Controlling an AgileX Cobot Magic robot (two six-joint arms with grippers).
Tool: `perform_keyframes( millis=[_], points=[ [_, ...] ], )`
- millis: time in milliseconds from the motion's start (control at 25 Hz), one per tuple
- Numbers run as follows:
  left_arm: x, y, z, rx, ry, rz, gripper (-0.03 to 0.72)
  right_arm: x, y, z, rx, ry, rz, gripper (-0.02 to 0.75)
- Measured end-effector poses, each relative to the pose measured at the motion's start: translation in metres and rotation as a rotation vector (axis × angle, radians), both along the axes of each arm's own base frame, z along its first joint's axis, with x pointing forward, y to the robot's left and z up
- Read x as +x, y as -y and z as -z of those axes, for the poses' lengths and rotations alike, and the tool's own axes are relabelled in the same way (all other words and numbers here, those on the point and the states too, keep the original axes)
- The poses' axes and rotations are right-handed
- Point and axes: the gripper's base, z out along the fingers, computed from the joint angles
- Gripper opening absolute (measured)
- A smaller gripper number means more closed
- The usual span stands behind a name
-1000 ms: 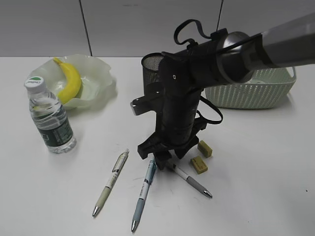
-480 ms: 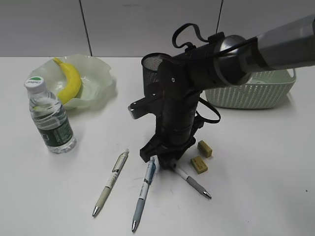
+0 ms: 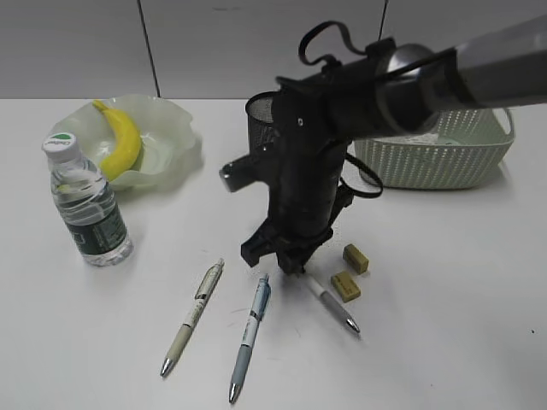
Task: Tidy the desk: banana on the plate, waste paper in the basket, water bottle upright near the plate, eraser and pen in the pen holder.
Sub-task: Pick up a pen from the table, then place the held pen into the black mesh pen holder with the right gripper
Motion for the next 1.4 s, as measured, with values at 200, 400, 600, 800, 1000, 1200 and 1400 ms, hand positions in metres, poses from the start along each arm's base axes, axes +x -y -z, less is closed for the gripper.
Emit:
perform_keyframes(
  millis=[200, 400, 600, 800, 1000, 1200, 1400],
  points=[
    [0.0, 0.0, 0.0, 0.0, 0.0, 0.0, 0.552, 0.006, -0.005, -0.073, 0.143, 0.162, 0.0, 0.144],
    [0.0, 0.0, 0.0, 0.0, 0.0, 0.0, 0.552, 0.008, -0.004, -0.145, 0.335, 0.41, 0.024, 0.144],
    [0.0, 0.0, 0.0, 0.0, 0.0, 0.0, 0.552, 0.021, -0.005, -0.179, 0.471, 0.692, -0.009, 0.145],
    [0.0, 0.0, 0.0, -0.001, 0.0, 0.001, 0.552, 0.048, -0.001, -0.182, 0.592, 0.871, -0.001, 0.145],
    [0.0, 0.0, 0.0, -0.001, 0.0, 0.001, 0.552, 0.086, 0.017, -0.159, 0.67, 0.96, 0.096, 0.145],
    [0.0, 0.0, 0.0, -0.001, 0.0, 0.001, 0.55, 0.112, 0.024, -0.13, 0.74, 1.052, 0.128, 0.144],
    [0.0, 0.0, 0.0, -0.002, -0.001, 0.001, 0.549, 0.122, 0.019, -0.094, 0.761, 1.061, 0.133, 0.144]
  ],
)
